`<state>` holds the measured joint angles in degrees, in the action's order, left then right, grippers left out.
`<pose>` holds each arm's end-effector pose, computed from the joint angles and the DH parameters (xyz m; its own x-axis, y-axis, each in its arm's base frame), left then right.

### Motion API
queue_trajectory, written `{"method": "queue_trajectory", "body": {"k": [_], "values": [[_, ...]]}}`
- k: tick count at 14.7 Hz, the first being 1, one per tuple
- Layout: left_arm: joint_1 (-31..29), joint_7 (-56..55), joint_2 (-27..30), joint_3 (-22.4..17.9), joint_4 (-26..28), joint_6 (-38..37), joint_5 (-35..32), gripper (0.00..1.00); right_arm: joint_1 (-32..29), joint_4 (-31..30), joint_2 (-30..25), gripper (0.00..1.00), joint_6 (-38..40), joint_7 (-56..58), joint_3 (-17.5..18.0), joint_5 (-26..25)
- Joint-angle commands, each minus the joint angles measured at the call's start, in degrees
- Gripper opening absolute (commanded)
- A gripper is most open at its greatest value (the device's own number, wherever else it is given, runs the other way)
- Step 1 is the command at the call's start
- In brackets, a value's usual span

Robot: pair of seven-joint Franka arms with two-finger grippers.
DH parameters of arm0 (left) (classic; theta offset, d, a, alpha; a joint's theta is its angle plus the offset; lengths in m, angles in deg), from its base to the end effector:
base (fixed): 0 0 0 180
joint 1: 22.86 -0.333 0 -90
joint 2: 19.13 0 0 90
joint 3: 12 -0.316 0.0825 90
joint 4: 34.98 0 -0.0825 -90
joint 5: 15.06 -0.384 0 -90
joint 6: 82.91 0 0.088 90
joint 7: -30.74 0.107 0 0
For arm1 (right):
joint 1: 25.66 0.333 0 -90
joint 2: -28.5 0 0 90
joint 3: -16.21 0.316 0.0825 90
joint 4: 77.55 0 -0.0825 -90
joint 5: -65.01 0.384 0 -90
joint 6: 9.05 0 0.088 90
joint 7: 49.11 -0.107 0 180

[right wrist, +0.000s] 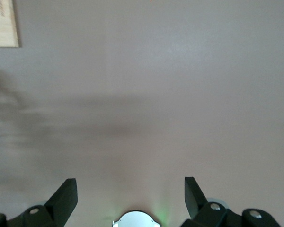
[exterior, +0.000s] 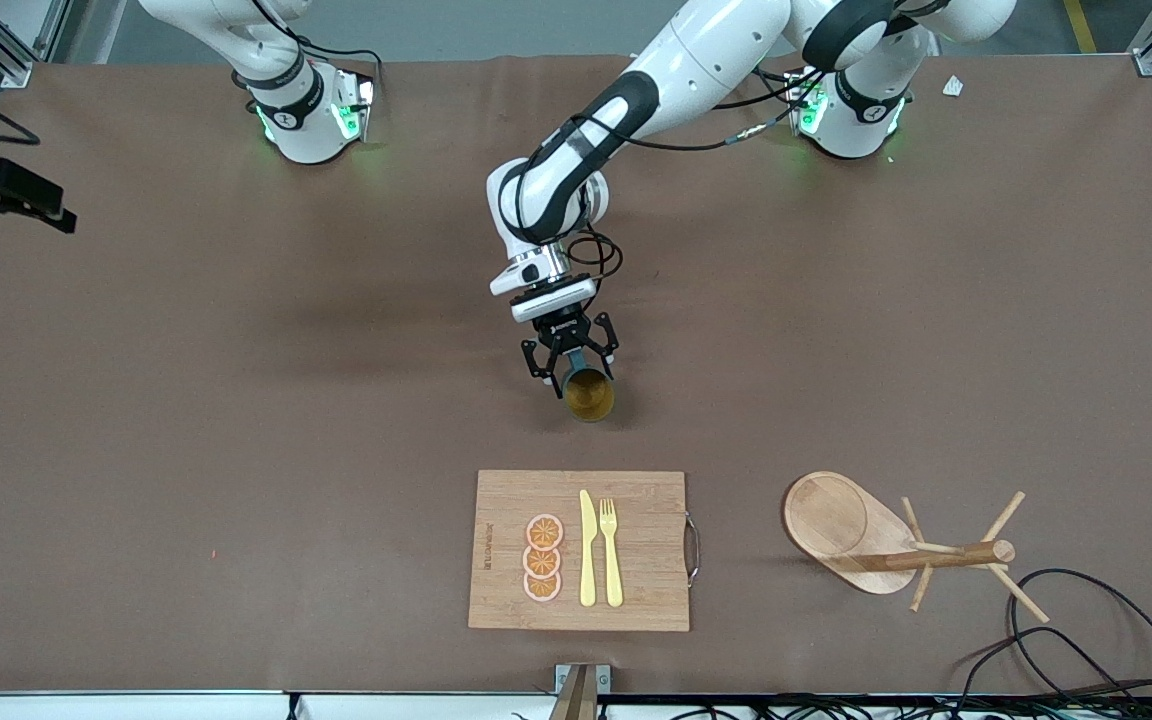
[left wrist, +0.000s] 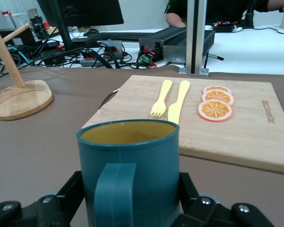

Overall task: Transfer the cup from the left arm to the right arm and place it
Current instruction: 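Carry the mug to the table middle and lower it with the left gripper, then open the left gripper and raise it while the right gripper approaches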

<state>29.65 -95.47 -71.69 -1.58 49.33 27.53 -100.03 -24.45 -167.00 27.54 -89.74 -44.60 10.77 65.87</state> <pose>0.3993 -0.5799 0.1417 0.4468 0.0508 0.8932 0.2895 -0.9529 -0.0906 0.5302 -0.0379 0.6250 0.9909 0.0082 -0.1340 0.0046 -0.9996 -0.0272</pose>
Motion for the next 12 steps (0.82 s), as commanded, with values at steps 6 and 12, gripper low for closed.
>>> {"method": "queue_trajectory", "body": {"k": [6, 12], "values": [[2.1, -0.4, -1.5, -0.2, -0.7, -0.9, -1.6, 1.00, -0.4, 1.3, 7.4, 1.00, -1.7, 0.1, -0.1, -0.8], [5.8, -9.6, -1.0, 0.4, -0.6, -0.9, 1.3, 1.00, 0.4, 1.3, 10.5, 1.00, -4.3, -0.6, 0.2, -0.2]]}}
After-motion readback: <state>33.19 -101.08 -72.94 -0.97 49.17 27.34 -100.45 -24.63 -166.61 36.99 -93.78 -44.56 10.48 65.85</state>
